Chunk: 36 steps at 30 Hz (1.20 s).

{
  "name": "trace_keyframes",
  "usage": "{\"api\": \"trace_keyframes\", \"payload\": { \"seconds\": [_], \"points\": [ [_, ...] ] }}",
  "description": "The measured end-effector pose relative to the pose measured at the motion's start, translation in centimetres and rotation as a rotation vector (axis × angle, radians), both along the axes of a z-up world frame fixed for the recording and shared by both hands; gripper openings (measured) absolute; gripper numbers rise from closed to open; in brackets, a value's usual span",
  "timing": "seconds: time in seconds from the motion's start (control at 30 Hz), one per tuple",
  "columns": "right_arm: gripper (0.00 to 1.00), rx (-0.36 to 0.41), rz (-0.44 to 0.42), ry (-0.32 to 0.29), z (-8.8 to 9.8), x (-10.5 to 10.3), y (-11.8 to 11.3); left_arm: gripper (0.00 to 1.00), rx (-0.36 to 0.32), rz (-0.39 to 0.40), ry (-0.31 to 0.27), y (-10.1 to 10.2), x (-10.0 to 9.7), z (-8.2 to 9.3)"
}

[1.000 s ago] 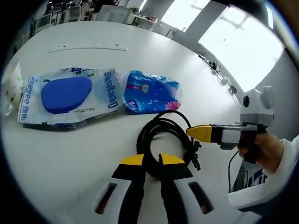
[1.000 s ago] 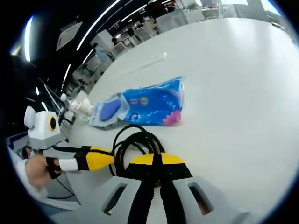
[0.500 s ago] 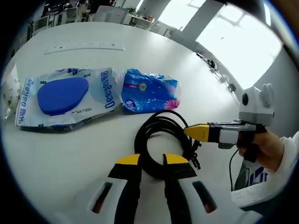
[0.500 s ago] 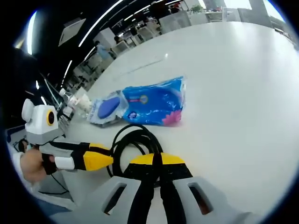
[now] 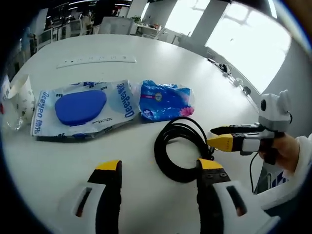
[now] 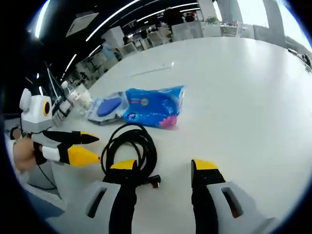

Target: Arrange the tabletop items into an orderly group along one side of the table until the central work area is clear of visible clutter.

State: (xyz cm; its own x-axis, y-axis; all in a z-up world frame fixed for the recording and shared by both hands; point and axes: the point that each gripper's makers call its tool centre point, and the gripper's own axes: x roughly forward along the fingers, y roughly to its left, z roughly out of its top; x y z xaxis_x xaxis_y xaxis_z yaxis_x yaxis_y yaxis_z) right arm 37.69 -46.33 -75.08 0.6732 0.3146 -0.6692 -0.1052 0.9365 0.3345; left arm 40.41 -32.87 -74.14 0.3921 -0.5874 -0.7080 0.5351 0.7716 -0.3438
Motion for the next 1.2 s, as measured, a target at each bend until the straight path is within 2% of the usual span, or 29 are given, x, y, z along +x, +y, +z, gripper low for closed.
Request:
{"api": "trace_keyframes", "payload": {
  "seconds": [0.17, 0.33, 0.5, 0.73, 0.9, 1.2],
  "points": [
    [0.62, 0.034, 0.013, -0.020, 0.8, -0.8, 0.9, 0.74, 0.004, -0.004, -0.029, 0.8, -0.4, 0.5],
    [0.68, 0.056, 0.029, -0.050, 2.1, -1.2, 1.7, 0.85, -0.002, 0.025, -0.030, 2.1, -1.0, 0.8],
    [0.76, 0.054, 0.058, -0.071, 3.1, -1.9, 2.7, 0.88, -0.024, 0.024, -0.032, 2.9, -1.8, 1.4],
    [0.79, 0.048, 0.093, -0.063, 3.4, -3.4, 3.5, 0.89, -0.034, 0.052, -0.058, 5.4, -2.3, 2.2],
    [0.80, 0.044, 0.107, -0.066, 3.9, -4.0, 3.8, 0.93, -0.039, 0.074, -0.113, 8.0, -2.3, 3.1],
    [0.83, 0.063, 0.113, -0.070, 4.7, -5.1, 4.7, 1.00, -0.017, 0.102, -0.153, 12.7, -2.4, 4.0]
  ]
}}
